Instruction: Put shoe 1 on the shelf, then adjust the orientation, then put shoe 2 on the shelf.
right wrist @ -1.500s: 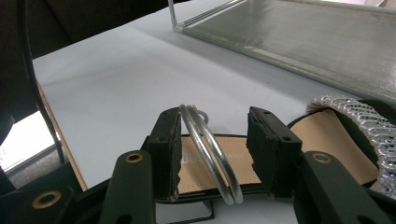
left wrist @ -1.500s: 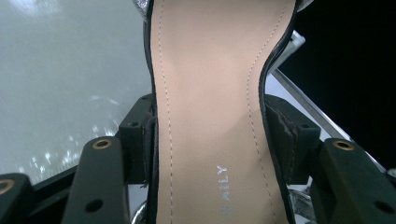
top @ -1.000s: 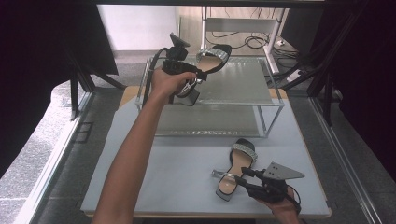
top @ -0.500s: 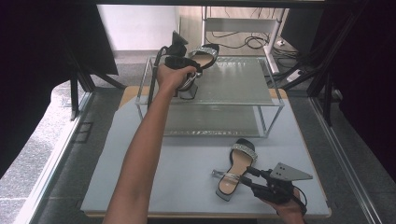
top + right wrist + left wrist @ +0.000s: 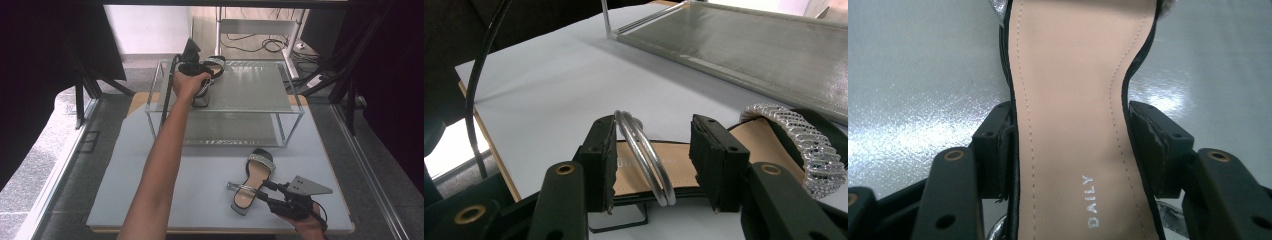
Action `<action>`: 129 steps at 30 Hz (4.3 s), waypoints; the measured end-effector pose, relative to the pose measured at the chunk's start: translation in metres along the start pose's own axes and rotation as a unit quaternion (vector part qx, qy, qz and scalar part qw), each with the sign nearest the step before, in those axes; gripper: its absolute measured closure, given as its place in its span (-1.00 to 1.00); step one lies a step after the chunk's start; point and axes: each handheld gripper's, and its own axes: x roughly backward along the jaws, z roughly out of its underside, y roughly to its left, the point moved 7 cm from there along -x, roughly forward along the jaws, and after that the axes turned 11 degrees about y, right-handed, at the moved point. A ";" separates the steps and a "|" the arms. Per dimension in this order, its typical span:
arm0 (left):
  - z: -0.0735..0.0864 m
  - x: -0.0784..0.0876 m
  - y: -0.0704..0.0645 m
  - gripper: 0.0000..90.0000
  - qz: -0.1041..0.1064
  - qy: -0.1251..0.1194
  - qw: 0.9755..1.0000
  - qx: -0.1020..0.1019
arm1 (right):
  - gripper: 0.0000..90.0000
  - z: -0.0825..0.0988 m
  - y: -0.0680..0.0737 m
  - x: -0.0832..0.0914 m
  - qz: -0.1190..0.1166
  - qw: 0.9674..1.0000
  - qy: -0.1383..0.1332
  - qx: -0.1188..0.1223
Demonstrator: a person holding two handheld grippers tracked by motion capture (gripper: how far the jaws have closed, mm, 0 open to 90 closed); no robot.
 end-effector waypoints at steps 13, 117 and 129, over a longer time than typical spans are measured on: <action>0.000 0.023 -0.007 -0.51 0.051 -0.049 0.997 -0.021 | 0.18 0.001 0.003 -0.002 0.001 1.000 0.002 0.003; 0.307 -0.020 0.112 -0.28 0.145 -0.042 0.970 -0.191 | 0.78 0.050 -0.007 0.002 0.086 0.992 0.087 -0.032; 0.309 -0.016 0.114 -0.28 0.147 -0.047 0.970 -0.187 | 0.18 0.031 -0.009 0.039 0.083 0.995 0.062 -0.014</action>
